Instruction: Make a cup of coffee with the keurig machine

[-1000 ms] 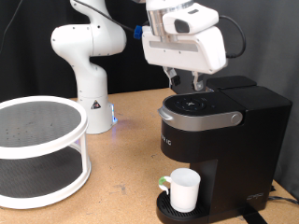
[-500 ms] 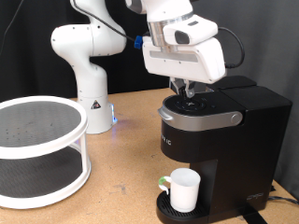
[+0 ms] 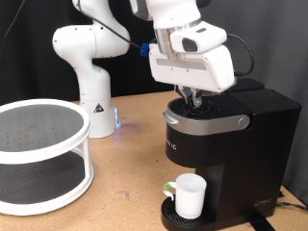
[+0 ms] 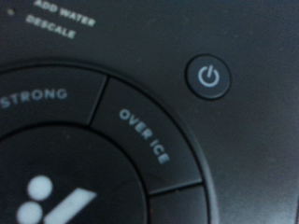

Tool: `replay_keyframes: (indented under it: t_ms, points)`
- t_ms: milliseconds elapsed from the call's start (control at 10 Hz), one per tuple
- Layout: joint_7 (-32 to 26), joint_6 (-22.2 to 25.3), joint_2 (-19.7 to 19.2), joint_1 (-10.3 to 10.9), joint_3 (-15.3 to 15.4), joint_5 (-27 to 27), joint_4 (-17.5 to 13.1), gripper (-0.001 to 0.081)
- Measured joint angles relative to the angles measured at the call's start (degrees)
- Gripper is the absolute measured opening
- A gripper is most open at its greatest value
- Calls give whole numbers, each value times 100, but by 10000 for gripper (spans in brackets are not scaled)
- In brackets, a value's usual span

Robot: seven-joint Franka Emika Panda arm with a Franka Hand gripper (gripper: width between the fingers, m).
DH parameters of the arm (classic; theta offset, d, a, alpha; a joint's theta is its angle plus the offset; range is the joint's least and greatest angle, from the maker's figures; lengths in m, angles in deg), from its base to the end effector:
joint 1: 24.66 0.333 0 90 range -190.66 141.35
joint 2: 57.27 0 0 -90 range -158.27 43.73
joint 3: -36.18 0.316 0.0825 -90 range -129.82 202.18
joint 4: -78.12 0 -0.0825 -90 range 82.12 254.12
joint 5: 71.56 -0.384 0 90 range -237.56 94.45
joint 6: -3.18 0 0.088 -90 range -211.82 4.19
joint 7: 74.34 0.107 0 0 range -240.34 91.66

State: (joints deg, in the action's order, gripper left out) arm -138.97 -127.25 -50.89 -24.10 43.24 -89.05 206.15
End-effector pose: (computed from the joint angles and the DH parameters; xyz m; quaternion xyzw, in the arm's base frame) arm 0.5153 0.0773 0.4330 -0.8493 -0.5093 -0.1221 0.0658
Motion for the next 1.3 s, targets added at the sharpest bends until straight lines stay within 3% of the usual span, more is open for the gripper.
replay_keyframes:
  t_ms: [700, 1000, 1300]
  points:
    - [0, 19, -89, 1, 57, -82, 1, 0]
    - [68, 482, -137, -11, 46, -88, -129, 0]
    - [336, 1005, -381, -67, 23, -88, -483, 0]
